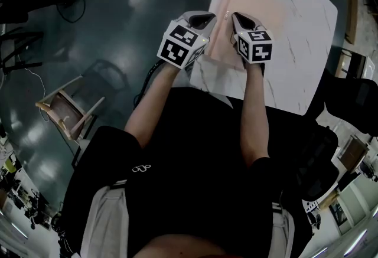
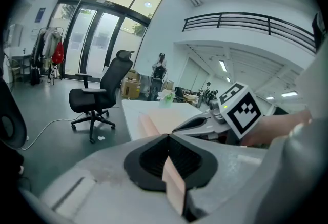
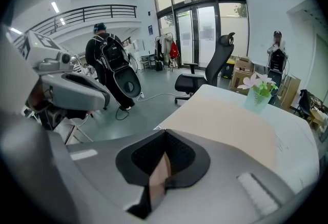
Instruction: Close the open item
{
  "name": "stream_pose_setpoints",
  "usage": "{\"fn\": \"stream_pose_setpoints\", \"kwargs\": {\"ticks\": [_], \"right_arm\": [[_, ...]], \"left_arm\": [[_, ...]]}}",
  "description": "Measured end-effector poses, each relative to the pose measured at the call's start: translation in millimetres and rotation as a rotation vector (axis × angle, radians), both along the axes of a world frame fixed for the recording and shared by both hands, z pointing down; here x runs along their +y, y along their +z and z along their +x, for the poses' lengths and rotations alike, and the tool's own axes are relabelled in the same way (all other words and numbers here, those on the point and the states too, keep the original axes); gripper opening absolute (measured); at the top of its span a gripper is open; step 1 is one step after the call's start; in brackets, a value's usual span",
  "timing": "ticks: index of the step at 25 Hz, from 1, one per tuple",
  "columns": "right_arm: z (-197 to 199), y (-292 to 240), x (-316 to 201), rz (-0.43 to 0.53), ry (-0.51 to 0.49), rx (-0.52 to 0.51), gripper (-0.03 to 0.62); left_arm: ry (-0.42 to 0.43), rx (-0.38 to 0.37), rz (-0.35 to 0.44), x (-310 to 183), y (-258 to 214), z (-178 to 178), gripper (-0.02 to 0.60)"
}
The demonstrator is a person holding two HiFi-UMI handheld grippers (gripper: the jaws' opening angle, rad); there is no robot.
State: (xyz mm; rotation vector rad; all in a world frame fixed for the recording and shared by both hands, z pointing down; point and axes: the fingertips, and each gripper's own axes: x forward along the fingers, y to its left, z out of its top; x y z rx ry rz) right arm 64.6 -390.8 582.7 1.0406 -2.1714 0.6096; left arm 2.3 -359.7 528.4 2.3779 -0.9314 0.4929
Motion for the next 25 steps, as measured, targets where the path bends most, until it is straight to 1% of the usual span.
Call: {"fn": "stream_pose_setpoints", "kwargs": {"ticks": [6, 11, 16, 21, 25], "right_arm": [[-5, 17, -2, -0.042, -0.022, 0.03, -0.008], [-9, 26, 0, -0.066, -0.047, 0.064, -0.008], [-11, 31, -1, -0.075, -0.072, 0.092, -0.008], [-14, 35, 0, -0.076, -0.145, 0.197, -0.008], [-19, 36, 1, -0.045, -0.163, 0.243, -0.008]], "left_arm": [[0.0, -0.006, -0.04, 0, 12, -5, -0.002], [-0.006, 0.0, -0.045, -2, 16, -7, -0.002], [0.01, 0.002, -0.068, -1, 21, -3, -0.002], [0.029, 0.006, -0.085, 1, 26, 1, -0.002], [0.031, 0.007, -0.083, 0, 26, 1, -0.002]]}}
